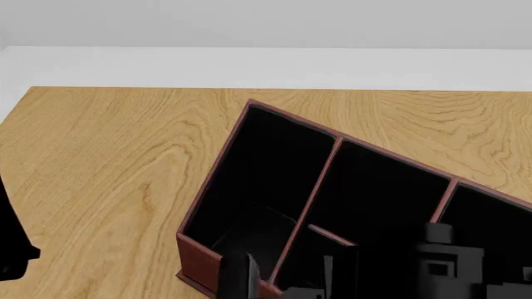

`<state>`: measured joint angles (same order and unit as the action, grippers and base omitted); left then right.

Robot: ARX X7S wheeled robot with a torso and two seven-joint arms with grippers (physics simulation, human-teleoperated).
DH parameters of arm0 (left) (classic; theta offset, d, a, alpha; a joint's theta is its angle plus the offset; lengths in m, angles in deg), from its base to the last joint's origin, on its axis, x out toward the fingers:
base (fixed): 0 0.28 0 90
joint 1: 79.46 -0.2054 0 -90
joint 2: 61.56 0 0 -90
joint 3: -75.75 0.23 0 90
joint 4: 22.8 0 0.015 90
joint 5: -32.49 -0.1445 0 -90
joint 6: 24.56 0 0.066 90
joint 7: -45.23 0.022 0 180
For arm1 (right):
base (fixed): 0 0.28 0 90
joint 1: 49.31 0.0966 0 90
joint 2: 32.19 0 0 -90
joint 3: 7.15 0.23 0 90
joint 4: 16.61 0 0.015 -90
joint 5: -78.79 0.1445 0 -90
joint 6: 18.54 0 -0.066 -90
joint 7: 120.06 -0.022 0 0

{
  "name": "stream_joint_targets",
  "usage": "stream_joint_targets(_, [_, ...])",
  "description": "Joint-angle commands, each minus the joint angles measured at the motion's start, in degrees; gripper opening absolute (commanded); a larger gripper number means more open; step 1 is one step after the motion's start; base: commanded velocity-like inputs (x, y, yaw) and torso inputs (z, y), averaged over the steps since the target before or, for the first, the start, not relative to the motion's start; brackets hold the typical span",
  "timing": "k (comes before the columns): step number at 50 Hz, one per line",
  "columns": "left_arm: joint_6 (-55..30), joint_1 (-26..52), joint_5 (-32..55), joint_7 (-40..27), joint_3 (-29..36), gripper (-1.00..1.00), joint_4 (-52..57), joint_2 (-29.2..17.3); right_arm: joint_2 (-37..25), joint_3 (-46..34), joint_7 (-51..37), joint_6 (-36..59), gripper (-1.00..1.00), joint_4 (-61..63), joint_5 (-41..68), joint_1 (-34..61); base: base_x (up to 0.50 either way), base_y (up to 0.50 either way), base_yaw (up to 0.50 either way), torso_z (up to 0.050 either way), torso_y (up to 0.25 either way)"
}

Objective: Pick up the book and place it in the front compartment of the caddy.

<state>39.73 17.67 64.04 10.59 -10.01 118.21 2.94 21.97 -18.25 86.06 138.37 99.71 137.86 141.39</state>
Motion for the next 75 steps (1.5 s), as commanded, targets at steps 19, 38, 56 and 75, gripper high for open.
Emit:
stream_joint_targets(19, [0.4, -0.5, 0.8, -0.8, -0.6, 1.00, 0.9, -0.9, -2.4, 13.0, -1.7, -7.0, -1.00, -1.3, 4.8, 4.5, 0.00, 0.00, 0.00, 0.000, 0.000])
stream_joint_targets(38, [1.0, -0.5, 0.8, -1.1, -0.3, 1.00, 0.7, -1.1, -0.4, 19.3, -0.7, -8.8, -1.00, -7.0, 3.7, 12.0, 0.00, 0.00, 0.00, 0.000, 0.001])
stream_joint_targets(56, [1.8, -0.5, 1.1, -1.3, -0.4, 1.00, 0.6, -1.2, 7.8, 18.2, 11.1, -9.1, -1.00, -24.0, -3.4, 23.1, 0.00, 0.00, 0.00, 0.000, 0.001])
stream_joint_targets(75, [1.4, 0.0, 2.5, -2.4, -1.4, 1.00, 2.0, -2.1, 15.4, 8.9, 35.4, -2.8, -1.00, -40.5, -20.5, 34.2, 0.00, 0.00, 0.00, 0.000, 0.001])
